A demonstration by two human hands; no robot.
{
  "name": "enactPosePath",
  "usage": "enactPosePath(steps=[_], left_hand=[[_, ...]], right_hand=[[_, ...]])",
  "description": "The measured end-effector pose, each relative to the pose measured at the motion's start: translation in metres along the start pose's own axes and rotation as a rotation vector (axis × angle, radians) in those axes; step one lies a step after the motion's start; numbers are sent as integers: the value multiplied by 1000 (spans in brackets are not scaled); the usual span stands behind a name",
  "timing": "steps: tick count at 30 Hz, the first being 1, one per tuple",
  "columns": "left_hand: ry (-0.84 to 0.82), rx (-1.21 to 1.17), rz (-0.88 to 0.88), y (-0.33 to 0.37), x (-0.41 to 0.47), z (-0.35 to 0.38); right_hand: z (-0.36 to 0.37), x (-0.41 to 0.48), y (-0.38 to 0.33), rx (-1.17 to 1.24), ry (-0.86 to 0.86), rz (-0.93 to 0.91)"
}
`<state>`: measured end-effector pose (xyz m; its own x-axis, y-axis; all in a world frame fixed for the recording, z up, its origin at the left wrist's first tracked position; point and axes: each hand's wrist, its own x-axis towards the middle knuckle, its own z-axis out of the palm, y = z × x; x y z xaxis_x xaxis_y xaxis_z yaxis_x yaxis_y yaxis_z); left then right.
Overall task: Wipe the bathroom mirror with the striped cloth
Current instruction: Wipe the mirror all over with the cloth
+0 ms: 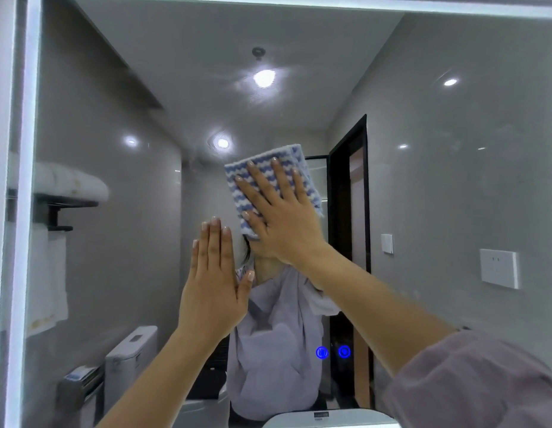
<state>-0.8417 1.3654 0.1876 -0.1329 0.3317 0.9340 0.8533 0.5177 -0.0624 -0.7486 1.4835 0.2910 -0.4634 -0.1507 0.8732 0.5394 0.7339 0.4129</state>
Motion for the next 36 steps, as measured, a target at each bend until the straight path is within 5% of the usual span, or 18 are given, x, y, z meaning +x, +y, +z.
enactPosePath(steps=[14,25,36], left_hand=[[-20,-6,9,2,0,-4],[-7,-31,11,-2,0,5],[-26,-70,21,-2,1,4]], right_hand=[[2,-111,120,-40,-15,285],[6,-122,89,80,-8,590],[22,-161,-12,85,-104,340]])
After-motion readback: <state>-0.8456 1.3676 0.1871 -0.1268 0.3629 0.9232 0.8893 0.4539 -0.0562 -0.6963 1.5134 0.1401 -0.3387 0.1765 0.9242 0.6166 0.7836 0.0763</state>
